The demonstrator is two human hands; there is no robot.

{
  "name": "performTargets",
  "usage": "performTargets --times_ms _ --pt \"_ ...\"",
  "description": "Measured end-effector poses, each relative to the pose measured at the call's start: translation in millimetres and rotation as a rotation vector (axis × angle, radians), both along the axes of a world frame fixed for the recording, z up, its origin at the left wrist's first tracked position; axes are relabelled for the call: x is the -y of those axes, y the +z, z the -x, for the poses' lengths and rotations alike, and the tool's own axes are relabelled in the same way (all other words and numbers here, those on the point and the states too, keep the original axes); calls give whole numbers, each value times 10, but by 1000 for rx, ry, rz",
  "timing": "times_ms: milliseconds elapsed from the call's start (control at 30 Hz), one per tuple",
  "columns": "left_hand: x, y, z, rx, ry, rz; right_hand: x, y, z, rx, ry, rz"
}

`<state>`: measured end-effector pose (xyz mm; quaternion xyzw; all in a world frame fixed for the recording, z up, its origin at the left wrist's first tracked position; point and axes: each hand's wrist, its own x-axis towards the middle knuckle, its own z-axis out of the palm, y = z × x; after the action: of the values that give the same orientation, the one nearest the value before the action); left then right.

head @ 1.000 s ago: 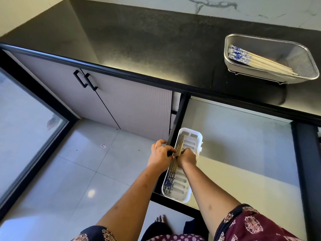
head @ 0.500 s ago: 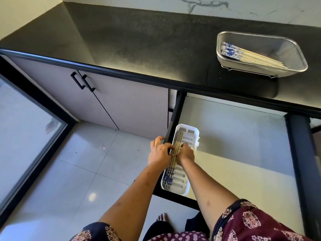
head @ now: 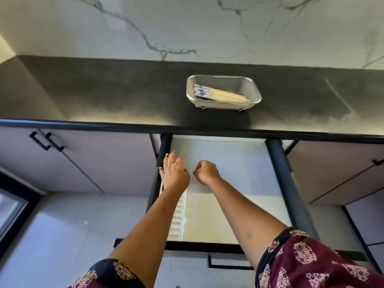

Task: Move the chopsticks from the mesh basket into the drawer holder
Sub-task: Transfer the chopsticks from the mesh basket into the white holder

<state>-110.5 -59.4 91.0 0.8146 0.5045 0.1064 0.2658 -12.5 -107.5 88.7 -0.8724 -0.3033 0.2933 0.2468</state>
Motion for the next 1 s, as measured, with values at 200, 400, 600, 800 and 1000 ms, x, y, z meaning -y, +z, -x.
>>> performTargets --times_ms 200,400,600,800,1000 --pt "359 483 -924 57 -32 -104 325 508 -910 92 35 -149" --pt "960 817 -1968 111 47 -116 1027 876 -1827 128 177 -244" --pt "1381 1120 -2616 152 145 -82 1453 1332 -2522 140 241 -232" --pt "1252 1184 -2758 118 217 -81 1259 1449 -2925 83 236 -239" --pt "782 1099 -2849 166 315 -121 611 1437 -3186 117 333 -247"
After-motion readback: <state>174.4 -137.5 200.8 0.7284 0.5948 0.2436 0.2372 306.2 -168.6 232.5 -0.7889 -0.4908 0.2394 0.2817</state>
